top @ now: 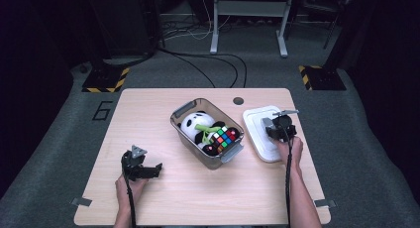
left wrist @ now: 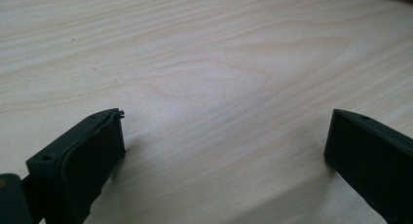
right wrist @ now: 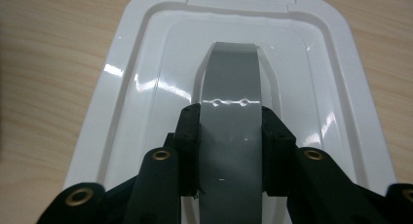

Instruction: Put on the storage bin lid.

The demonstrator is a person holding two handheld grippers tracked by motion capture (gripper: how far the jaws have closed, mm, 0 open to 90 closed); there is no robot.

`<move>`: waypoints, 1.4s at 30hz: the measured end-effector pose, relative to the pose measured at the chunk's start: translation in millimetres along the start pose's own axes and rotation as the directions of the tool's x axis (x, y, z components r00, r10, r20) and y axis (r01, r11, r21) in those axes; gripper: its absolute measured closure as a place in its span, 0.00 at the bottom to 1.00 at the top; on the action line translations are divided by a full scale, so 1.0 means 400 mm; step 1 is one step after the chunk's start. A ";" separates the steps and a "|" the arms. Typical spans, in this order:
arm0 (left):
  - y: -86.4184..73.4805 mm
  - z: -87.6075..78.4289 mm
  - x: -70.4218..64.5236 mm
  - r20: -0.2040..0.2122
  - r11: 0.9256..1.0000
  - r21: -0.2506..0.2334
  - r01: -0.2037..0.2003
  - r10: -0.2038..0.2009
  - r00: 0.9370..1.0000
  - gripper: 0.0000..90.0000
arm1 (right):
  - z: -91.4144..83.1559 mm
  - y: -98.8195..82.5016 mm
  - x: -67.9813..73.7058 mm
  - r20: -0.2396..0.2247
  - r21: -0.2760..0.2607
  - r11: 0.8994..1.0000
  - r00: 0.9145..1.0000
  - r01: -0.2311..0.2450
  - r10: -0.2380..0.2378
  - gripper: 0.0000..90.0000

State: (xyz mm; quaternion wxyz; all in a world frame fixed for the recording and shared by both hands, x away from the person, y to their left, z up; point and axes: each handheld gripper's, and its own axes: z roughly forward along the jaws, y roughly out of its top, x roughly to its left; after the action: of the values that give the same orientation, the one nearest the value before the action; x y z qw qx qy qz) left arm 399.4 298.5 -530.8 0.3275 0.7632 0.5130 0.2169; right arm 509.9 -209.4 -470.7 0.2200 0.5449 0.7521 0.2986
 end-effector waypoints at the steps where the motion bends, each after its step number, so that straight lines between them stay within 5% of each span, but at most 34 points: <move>1: 0.001 0.000 0.000 0.001 1.000 0.002 0.000 0.000 1.000 0.01 | -0.006 0.001 0.000 0.002 -0.002 1.000 1.000 0.000 0.000 0.74; 21: 0.003 0.003 -0.002 0.007 1.000 -0.001 -0.003 0.003 1.000 0.01 | -0.145 0.084 -0.001 -0.040 -0.032 0.997 0.996 0.077 -0.078 0.74; 34: 0.003 0.003 -0.002 0.007 1.000 -0.001 -0.003 0.003 1.000 0.01 | -0.225 0.159 0.035 -0.069 -0.067 0.991 0.991 0.113 -0.117 0.74; 42: 0.003 0.003 -0.002 0.008 1.000 -0.002 -0.002 0.002 1.000 0.01 | -0.280 0.216 0.093 -0.119 -0.094 0.985 0.981 0.142 -0.152 0.74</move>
State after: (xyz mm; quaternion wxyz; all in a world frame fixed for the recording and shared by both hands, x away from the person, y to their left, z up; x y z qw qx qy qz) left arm 400.6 297.1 -530.9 0.3299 0.7643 0.5107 0.2149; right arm 484.4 -177.9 -330.1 0.2166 0.4581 0.7893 0.3468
